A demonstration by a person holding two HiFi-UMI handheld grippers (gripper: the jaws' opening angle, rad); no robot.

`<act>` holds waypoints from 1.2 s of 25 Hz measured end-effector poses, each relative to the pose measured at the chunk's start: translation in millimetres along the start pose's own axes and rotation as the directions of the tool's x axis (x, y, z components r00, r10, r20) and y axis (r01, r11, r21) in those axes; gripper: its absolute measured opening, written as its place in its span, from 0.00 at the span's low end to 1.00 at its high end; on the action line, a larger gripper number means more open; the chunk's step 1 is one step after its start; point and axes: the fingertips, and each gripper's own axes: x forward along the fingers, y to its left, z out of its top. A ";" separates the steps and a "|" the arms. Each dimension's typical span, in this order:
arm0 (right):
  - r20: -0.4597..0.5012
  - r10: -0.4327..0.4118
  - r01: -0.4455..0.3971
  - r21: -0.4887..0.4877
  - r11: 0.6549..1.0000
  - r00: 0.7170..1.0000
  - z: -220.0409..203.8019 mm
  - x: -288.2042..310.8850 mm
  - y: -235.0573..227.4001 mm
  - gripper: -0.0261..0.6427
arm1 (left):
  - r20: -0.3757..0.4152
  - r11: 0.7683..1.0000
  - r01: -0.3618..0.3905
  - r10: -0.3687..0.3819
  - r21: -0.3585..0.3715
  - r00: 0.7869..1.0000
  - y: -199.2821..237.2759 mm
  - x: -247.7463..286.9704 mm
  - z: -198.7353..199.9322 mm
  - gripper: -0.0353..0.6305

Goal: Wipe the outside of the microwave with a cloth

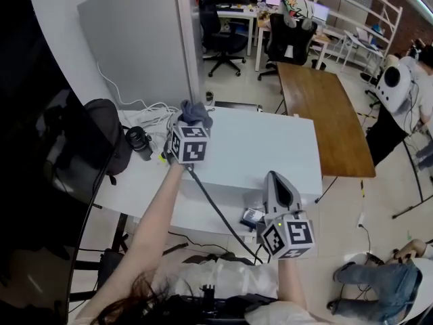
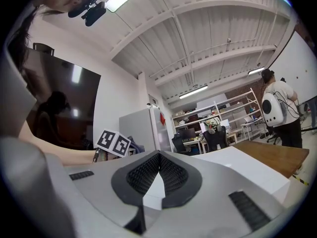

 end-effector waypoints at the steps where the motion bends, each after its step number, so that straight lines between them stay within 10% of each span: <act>1: -0.001 -0.003 0.003 0.000 1.000 1.000 -0.8 -1.6 -0.2 0.06 | 0.024 1.000 0.006 -0.005 -0.022 1.000 1.0 -9.4 4.5 0.12; 7: -0.033 0.011 -0.010 0.007 1.000 0.999 -10.2 -11.7 9.9 0.06 | 0.137 0.986 -0.016 0.039 -0.169 0.990 38.9 -85.4 1.5 0.12; 16: -0.089 0.168 -0.168 0.012 0.986 0.982 -32.1 15.3 89.3 0.06 | 0.111 0.980 -0.089 0.110 -0.180 0.988 109.7 -94.1 -51.7 0.12; 22: -0.082 0.148 -0.146 0.032 0.989 0.986 -40.7 45.9 135.7 0.06 | 0.112 0.983 0.085 -0.067 -0.165 0.991 112.3 -27.1 -65.9 0.12; 30: -0.053 0.020 -0.020 0.000 1.000 0.998 -40.9 63.2 143.2 0.06 | 0.127 0.943 0.322 -0.311 -0.081 0.942 56.6 48.5 -57.2 0.12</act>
